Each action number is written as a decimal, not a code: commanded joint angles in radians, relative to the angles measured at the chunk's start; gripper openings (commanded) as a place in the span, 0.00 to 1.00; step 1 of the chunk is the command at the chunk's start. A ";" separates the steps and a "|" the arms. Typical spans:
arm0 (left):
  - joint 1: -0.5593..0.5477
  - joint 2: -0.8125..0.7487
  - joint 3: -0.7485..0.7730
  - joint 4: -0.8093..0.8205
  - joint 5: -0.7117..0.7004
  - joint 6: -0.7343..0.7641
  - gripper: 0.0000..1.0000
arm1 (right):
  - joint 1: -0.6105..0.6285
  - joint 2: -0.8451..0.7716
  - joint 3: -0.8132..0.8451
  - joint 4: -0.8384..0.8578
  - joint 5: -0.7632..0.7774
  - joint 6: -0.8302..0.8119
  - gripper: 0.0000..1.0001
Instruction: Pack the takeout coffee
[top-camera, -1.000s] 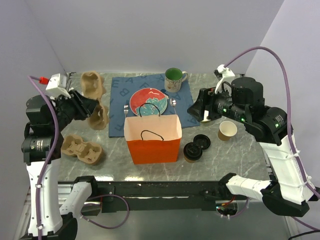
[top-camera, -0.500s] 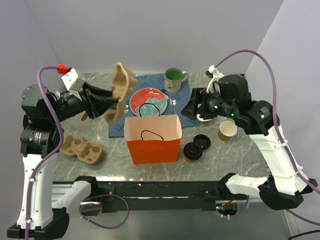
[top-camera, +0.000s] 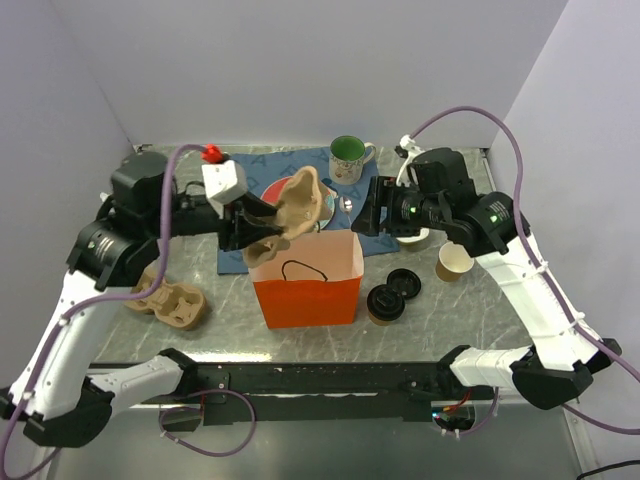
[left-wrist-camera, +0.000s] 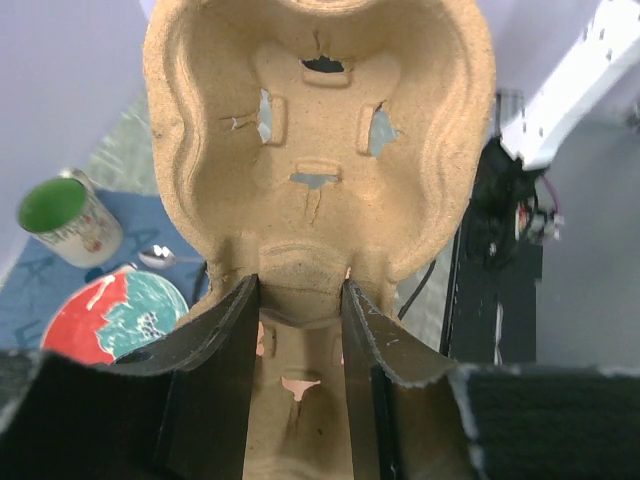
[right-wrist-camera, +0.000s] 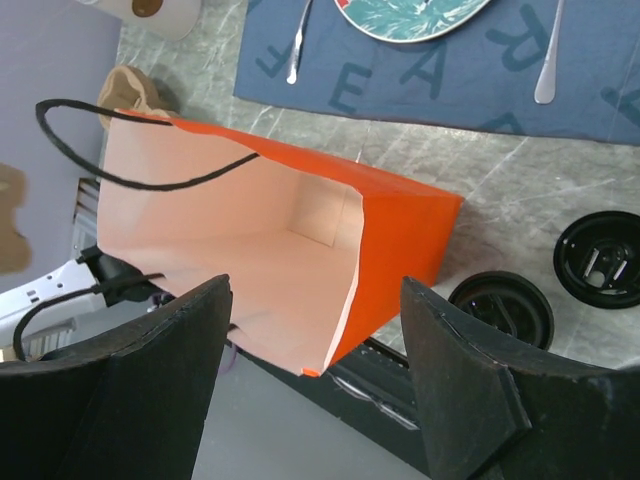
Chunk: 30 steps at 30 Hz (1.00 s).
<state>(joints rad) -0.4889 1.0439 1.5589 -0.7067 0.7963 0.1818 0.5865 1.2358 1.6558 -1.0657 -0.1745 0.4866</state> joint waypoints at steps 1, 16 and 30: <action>-0.060 0.041 0.058 -0.094 -0.065 0.136 0.29 | -0.001 -0.006 -0.051 0.062 -0.008 0.035 0.75; -0.103 0.076 0.017 -0.092 -0.103 0.200 0.29 | 0.021 -0.172 -0.244 0.269 -0.263 -0.091 0.74; -0.119 0.085 -0.046 -0.100 -0.083 0.242 0.28 | 0.099 -0.335 -0.338 0.431 -0.189 -0.230 0.74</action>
<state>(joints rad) -0.5961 1.1236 1.5223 -0.8352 0.6842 0.3817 0.6781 0.8982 1.3144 -0.6701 -0.4435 0.3035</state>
